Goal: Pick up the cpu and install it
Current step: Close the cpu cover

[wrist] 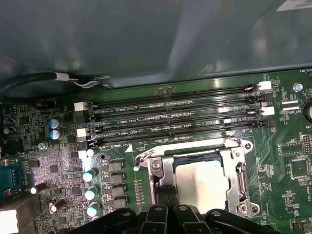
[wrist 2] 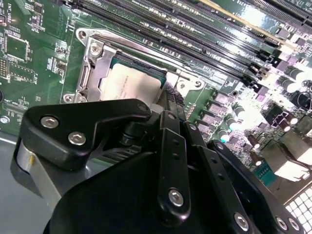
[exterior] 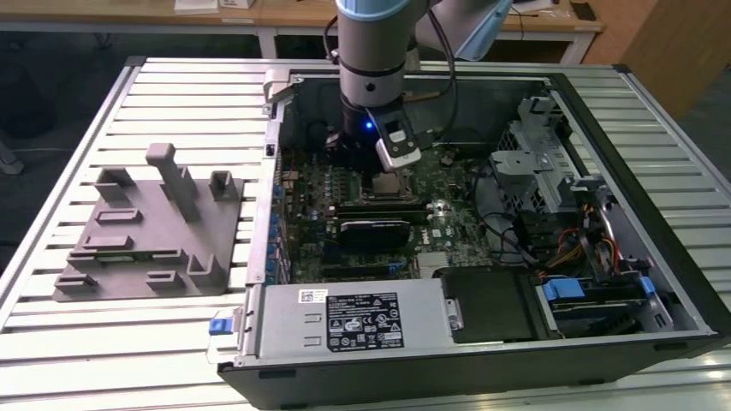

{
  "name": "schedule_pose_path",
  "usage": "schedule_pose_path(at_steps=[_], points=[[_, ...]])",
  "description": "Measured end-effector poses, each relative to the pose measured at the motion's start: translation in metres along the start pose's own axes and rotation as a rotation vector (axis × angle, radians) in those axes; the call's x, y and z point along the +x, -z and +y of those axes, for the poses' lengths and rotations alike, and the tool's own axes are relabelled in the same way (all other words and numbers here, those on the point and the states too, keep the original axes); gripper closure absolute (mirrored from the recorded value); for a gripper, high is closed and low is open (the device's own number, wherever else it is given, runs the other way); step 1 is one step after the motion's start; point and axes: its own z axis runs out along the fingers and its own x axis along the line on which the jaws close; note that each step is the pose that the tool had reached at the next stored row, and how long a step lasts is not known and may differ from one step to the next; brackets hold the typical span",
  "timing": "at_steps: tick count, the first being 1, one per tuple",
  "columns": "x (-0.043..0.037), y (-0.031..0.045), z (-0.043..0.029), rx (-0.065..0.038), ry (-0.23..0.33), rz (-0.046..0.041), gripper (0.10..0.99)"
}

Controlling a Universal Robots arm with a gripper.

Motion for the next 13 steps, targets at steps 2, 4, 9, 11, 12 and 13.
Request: schedule_pose_path(at_steps=[2, 4, 9, 11, 12, 13], points=[[0.0001, -0.0008, 0.0000, 0.000, 0.001, 0.0001, 0.980], [0.0001, -0.0010, -0.0001, 0.000, 0.001, 0.0002, 0.980], [0.0001, -0.0018, -0.0001, 0.000, 0.001, 0.0002, 0.980], [0.0001, -0.0019, -0.0001, 0.000, 0.001, 0.0002, 0.980], [0.0001, -0.0020, -0.0001, 0.000, 0.001, 0.0002, 0.980], [0.0001, -0.0020, -0.0001, 0.000, 0.001, 0.0001, 0.980]])
